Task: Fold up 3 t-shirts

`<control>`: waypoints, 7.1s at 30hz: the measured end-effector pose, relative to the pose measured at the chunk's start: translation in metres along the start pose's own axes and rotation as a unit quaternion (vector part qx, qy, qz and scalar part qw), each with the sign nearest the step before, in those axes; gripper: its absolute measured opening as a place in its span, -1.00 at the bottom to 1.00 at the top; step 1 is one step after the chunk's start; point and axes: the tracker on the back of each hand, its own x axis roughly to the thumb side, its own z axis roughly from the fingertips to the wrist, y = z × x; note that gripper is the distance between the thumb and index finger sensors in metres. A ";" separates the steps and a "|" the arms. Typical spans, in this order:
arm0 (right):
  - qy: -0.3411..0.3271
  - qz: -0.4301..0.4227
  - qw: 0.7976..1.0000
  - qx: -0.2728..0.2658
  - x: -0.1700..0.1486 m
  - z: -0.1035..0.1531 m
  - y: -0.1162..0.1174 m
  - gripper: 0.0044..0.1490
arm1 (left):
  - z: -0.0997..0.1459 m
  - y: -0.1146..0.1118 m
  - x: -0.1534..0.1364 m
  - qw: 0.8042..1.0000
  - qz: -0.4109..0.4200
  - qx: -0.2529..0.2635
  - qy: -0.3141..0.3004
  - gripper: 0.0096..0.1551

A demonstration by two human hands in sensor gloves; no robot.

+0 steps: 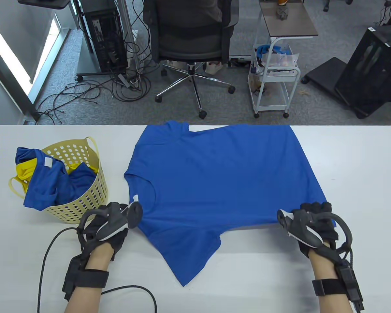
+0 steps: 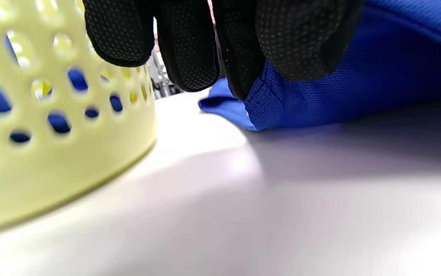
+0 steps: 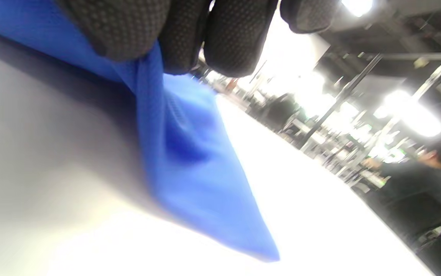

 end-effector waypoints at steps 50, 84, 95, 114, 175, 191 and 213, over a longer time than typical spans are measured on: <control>0.060 -0.266 0.959 0.080 -0.092 -0.005 0.085 -0.46 | 0.025 -0.045 -0.054 0.990 0.081 -0.072 0.094 -0.46; 0.069 -0.287 0.952 0.082 -0.122 0.014 0.063 -0.54 | 0.052 -0.015 -0.085 0.982 0.134 0.002 0.133 -0.55; 0.068 -0.259 0.952 0.150 -0.100 0.009 0.086 0.12 | 0.030 -0.053 -0.063 0.979 0.093 -0.126 0.133 -0.28; -0.012 -0.284 0.956 0.067 -0.072 0.013 0.040 0.21 | 0.026 0.014 0.040 0.983 0.169 -0.053 -0.036 -0.26; -0.065 -0.382 0.922 -0.011 -0.065 0.018 -0.010 0.11 | 0.014 0.058 0.190 0.988 0.091 0.080 -0.094 -0.57; -0.194 -0.407 0.891 0.052 0.046 -0.024 -0.055 0.01 | -0.017 0.164 0.176 0.974 0.148 0.169 -0.033 -0.57; -0.180 -0.529 0.829 0.006 0.085 -0.007 -0.076 0.20 | -0.017 0.220 0.176 0.955 0.216 0.204 0.007 -0.58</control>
